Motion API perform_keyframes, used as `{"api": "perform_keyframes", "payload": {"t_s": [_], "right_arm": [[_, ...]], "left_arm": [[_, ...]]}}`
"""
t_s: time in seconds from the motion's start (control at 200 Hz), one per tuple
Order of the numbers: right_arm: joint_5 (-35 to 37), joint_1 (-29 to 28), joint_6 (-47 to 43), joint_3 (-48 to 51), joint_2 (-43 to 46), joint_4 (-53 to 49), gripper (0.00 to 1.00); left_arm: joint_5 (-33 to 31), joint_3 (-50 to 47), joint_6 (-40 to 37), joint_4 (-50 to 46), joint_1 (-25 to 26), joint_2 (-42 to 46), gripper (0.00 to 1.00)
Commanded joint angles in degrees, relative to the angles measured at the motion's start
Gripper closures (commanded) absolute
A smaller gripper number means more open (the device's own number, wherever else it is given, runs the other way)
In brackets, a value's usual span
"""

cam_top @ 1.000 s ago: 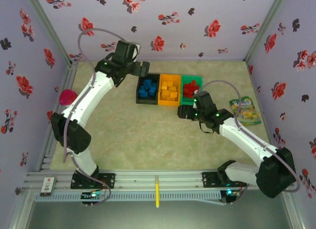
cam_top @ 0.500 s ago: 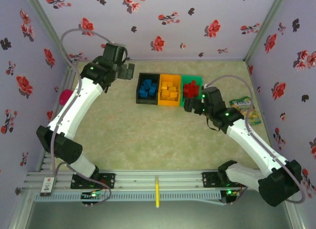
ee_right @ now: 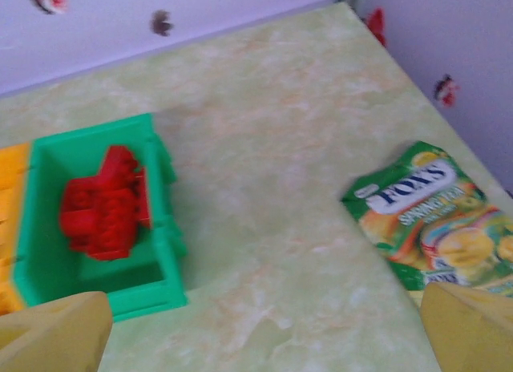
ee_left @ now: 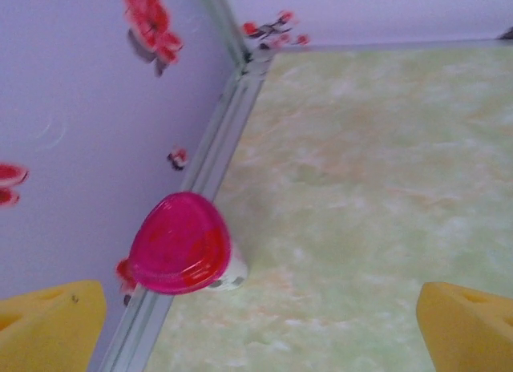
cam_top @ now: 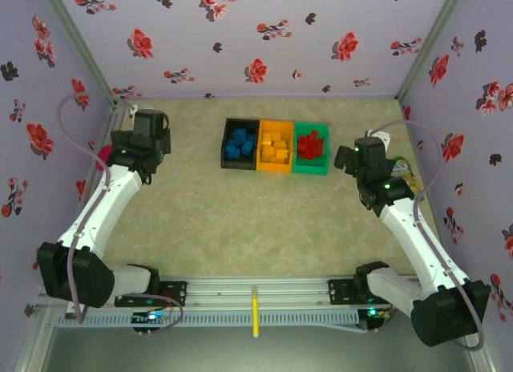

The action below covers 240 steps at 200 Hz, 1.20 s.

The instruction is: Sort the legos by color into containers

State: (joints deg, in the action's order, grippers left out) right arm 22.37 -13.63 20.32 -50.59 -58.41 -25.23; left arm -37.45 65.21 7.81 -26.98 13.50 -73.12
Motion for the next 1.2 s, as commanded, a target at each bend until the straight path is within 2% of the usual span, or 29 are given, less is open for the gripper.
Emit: {"api": "perform_keyframes", "payload": {"t_s": [0.0, 0.11, 0.3, 0.495, 0.68, 0.885, 0.92, 0.985, 1.075, 1.125, 1.195], "right_arm": [[0.7, 2.5, -2.2, 2.8, 0.1, 4.5, 0.0], [-0.1, 3.6, -3.0, 5.3, -0.1, 7.8, 0.01], [0.3, 5.8, -4.5, 7.3, -2.7, 11.5, 0.01], [3.4, 7.0, -6.4, 8.2, -6.0, 14.3, 0.01], [-2.3, 10.2, -6.5, 15.4, -5.1, 26.7, 0.01], [-5.4, 12.1, -7.4, 17.2, -7.5, 30.7, 0.01], [-5.7, 12.2, -8.0, 17.4, -8.2, 31.5, 0.01], [-5.8, 12.4, -9.0, 17.8, -9.7, 33.1, 0.01], [-5.9, 12.6, -10.0, 18.0, -11.5, 34.5, 0.01], [-6.2, 12.7, -10.3, 18.4, -12.3, 36.0, 0.01], [-7.2, 13.3, -10.4, 19.4, -13.6, 38.7, 0.01]], "left_arm": [[-1.4, -7.4, 0.4, 11.6, -3.5, 2.4, 0.0], [-2.3, -18.0, -4.2, 26.3, -4.5, 1.9, 0.0], [-1.7, -25.2, -5.1, 37.7, -5.1, -4.2, 0.0], [4.2, -27.7, -7.9, 45.3, -5.4, -9.6, 0.0], [7.9, -32.5, -11.0, 56.6, -5.4, -11.7, 0.0], [15.2, -36.1, -10.6, 63.2, -6.3, -11.5, 0.0], [16.6, -37.4, -10.8, 66.6, -6.4, -11.9, 0.0], [16.2, -38.9, -10.6, 71.0, -6.6, -13.2, 0.0], [17.2, -41.5, -8.6, 75.0, -8.3, -12.9, 0.0], [20.0, -42.9, -7.2, 76.3, -9.8, -13.0, 0.0], [21.8, -45.5, -7.2, 86.0, -11.0, -16.6, 0.0]]}}
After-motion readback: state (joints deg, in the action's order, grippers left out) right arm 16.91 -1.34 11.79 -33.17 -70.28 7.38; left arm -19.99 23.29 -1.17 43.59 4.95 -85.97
